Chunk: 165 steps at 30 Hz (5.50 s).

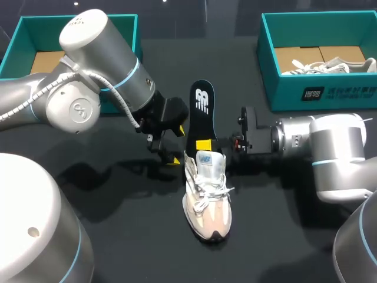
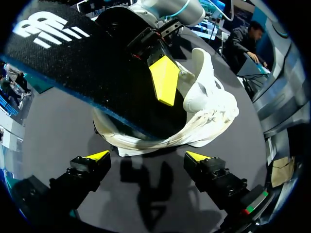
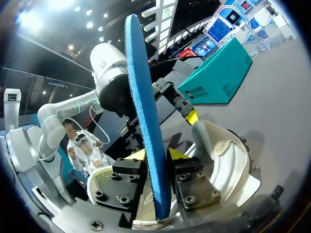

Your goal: Take the shoe out of the shoebox, open the shoe tongue, remove and reinsert the insole, then place the shoe into the shoebox

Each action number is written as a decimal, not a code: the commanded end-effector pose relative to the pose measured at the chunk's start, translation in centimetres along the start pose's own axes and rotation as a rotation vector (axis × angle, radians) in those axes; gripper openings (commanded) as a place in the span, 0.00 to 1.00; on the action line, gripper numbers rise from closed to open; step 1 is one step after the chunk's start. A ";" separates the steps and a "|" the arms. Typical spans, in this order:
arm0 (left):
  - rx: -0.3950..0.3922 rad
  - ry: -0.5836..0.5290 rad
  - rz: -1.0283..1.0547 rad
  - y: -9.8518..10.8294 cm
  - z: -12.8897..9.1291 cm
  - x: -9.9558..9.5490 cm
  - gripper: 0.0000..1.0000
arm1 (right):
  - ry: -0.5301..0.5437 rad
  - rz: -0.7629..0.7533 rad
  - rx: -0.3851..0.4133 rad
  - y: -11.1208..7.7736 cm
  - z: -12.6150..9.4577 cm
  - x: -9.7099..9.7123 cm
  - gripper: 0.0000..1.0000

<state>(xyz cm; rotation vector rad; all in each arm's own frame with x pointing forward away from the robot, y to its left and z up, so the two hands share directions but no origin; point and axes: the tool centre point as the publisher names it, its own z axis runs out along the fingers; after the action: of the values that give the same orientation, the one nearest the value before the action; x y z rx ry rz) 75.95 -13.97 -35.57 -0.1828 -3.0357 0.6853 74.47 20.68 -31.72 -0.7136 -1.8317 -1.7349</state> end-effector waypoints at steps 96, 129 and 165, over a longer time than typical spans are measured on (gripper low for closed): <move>-0.002 0.000 0.001 0.0 0.0 0.0 1.00 | 0.073 -0.014 0.106 2.0 0.1 0.2 0.21; -0.002 0.000 0.001 0.0 0.0 0.0 1.00 | 0.065 -0.010 0.146 1.7 0.3 0.4 0.36; -0.014 0.039 0.062 1.5 -3.1 0.3 1.00 | -0.083 0.068 0.162 2.5 -3.8 -0.3 0.40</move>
<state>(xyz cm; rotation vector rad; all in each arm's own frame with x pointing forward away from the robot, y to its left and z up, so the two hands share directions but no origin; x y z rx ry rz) 75.98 -12.27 -34.19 -0.2781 -3.0171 0.6535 76.65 17.82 -30.23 -0.7497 -1.9411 -1.5285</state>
